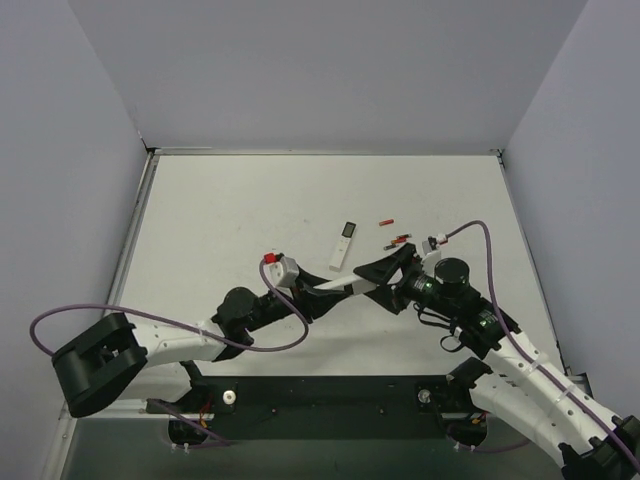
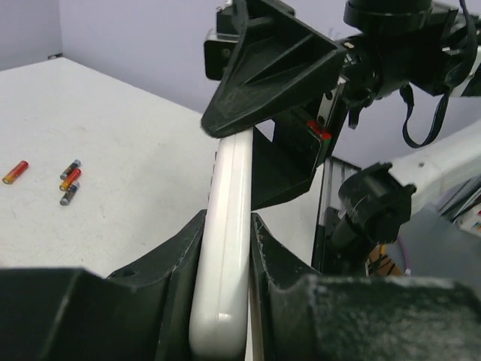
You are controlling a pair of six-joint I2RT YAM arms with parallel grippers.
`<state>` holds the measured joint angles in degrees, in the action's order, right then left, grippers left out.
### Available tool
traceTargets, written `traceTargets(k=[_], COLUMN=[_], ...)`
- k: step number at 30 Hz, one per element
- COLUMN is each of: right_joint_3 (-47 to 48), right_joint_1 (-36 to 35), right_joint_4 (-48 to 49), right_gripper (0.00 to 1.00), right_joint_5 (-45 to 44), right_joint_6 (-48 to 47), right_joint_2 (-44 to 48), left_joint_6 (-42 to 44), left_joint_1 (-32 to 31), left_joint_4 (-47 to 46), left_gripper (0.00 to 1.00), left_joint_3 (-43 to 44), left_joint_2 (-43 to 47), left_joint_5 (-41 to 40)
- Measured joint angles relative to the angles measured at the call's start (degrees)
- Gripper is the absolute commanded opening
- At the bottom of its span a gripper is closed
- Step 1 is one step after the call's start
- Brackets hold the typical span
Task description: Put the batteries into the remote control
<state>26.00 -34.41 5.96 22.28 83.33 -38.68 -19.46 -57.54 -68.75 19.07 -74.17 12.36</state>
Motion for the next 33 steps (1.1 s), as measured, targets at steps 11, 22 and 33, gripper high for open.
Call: traceTargets(k=[11, 22, 33], right_joint_3=[17.7, 11.0, 6.1], right_joint_1=[1.0, -0.5, -4.4], right_joint_4=[-13.6, -4.1, 10.6], right_gripper=[0.86, 0.76, 0.69], right_joint_5=[-3.1, -0.5, 0.7], right_joint_6=[-46.4, -54.7, -42.4], right_joint_2=[-2.2, -9.7, -17.1], left_joint_6=[-15.0, -31.9, -41.6], left_joint_1=[17.5, 25.7, 25.7], left_joint_4=[31.5, 40.4, 36.8], left_gripper=[0.0, 0.0, 0.0], left_joint_3=[7.0, 3.8, 0.1], left_joint_2=[16.6, 18.7, 16.5], left_joint_5=[5.1, 21.1, 24.2])
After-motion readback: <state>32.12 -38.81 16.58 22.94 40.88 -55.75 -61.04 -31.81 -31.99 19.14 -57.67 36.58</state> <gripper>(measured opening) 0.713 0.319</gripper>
